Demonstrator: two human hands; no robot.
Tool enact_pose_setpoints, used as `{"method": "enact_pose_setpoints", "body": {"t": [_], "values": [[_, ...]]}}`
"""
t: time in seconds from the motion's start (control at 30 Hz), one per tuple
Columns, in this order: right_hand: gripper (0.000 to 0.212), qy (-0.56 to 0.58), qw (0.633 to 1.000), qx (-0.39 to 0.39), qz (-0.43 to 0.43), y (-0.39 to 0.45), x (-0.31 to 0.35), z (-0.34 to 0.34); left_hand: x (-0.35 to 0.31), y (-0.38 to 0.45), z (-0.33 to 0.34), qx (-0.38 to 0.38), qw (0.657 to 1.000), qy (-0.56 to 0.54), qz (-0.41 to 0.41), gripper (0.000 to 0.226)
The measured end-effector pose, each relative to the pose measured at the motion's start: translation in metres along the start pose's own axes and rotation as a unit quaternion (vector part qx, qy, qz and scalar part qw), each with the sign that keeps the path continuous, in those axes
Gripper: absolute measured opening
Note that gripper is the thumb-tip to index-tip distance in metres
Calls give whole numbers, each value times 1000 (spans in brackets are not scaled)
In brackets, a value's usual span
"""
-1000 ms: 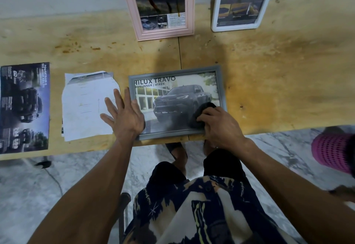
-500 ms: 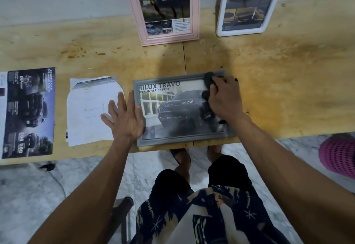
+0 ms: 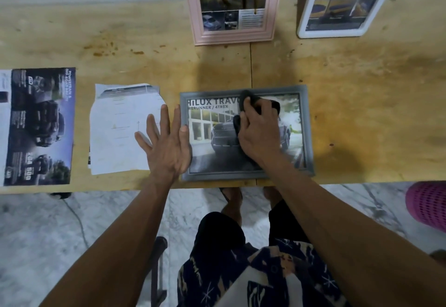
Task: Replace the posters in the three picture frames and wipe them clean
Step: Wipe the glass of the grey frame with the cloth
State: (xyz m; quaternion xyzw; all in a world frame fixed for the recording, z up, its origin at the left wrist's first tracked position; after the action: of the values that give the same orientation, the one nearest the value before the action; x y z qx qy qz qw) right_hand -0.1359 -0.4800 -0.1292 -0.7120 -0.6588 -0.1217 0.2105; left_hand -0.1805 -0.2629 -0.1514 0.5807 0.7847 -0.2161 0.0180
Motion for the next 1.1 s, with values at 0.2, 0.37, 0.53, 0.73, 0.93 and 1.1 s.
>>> {"method": "enact_pose_setpoints", "body": {"t": [0.2, 0.37, 0.53, 0.73, 0.93, 1.1], "values": [[49, 18, 997, 59, -38, -2, 46, 21, 1, 1, 1, -3, 1000, -4, -5, 53], [53, 5, 992, 88, -88, -4, 69, 34, 2, 1, 1, -6, 1000, -3, -5, 52], [54, 13, 978, 142, -154, -16, 87, 43, 3, 2, 1, -1, 1000, -6, -3, 51], [49, 3, 970, 170, -173, -31, 76, 36, 1, 1, -1, 9, 1000, -8, -5, 51], [45, -34, 985, 123, -116, -28, 31, 6, -1, 0, -2, 16, 1000, -11, -11, 52], [44, -55, 996, 67, -34, -22, -21, -20, -1, 0, -3, 19, 1000, -6, -18, 53]]}}
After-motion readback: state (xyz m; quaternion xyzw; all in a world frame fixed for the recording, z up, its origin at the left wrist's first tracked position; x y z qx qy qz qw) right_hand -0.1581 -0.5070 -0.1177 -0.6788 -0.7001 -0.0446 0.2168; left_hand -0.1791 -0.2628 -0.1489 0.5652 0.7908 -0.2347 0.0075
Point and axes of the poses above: each hand's wrist, its own y-axis towards the middle knuckle, its own z-axis out of the palm, x = y × z, the point moved 4 cm from there along y, towards the middle knuckle, and after that the axes turned 1 degree about -x, right-handed, at the moved point
